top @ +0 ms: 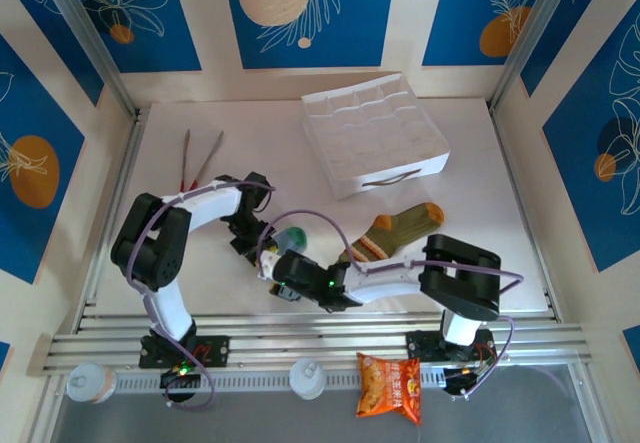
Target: Roll the socks
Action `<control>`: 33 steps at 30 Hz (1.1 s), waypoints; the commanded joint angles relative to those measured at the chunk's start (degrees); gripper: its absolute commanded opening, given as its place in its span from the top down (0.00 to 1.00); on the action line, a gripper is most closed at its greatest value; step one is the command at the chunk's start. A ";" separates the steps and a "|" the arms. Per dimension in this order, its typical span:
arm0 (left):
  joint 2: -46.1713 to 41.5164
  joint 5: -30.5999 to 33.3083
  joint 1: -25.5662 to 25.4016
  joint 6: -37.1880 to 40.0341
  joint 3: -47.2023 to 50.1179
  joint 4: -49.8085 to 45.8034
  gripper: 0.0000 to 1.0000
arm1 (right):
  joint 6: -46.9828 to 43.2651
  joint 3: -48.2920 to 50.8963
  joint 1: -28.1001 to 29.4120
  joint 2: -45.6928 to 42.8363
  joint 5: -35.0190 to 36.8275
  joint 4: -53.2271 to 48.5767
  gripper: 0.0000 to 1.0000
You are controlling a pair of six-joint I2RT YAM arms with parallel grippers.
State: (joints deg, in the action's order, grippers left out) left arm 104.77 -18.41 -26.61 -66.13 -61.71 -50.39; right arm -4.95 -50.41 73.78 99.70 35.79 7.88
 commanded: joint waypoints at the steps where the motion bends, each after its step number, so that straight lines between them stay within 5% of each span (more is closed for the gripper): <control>1: 7.61 7.70 -1.05 -1.68 2.89 -5.49 1.00 | -3.31 -3.96 0.62 3.72 5.93 0.71 0.38; 9: 8.92 6.67 -1.07 -0.52 -0.51 -6.43 1.00 | 1.06 -8.43 -0.62 11.14 8.28 -4.10 0.43; 11: 8.81 5.96 -1.07 -0.15 -0.42 -6.21 1.00 | 3.74 -8.65 -1.10 12.52 8.38 -5.38 0.52; 14: 7.63 4.61 -0.91 0.09 0.47 -5.19 1.00 | 8.68 -7.84 -1.89 13.07 7.38 -7.81 0.78; 19: 4.75 2.90 -0.21 0.16 1.13 -3.74 0.98 | 16.95 -3.98 -2.60 12.55 2.92 -10.42 1.00; 33: 0.20 -1.19 3.62 0.02 -2.16 0.37 0.40 | 30.58 8.16 -4.05 14.41 -11.11 -8.92 1.00</control>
State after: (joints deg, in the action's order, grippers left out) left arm 105.16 -20.97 -24.71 -65.78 -64.20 -50.81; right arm 20.43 -48.75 70.43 107.46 32.93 16.40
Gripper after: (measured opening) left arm 0.577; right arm 0.106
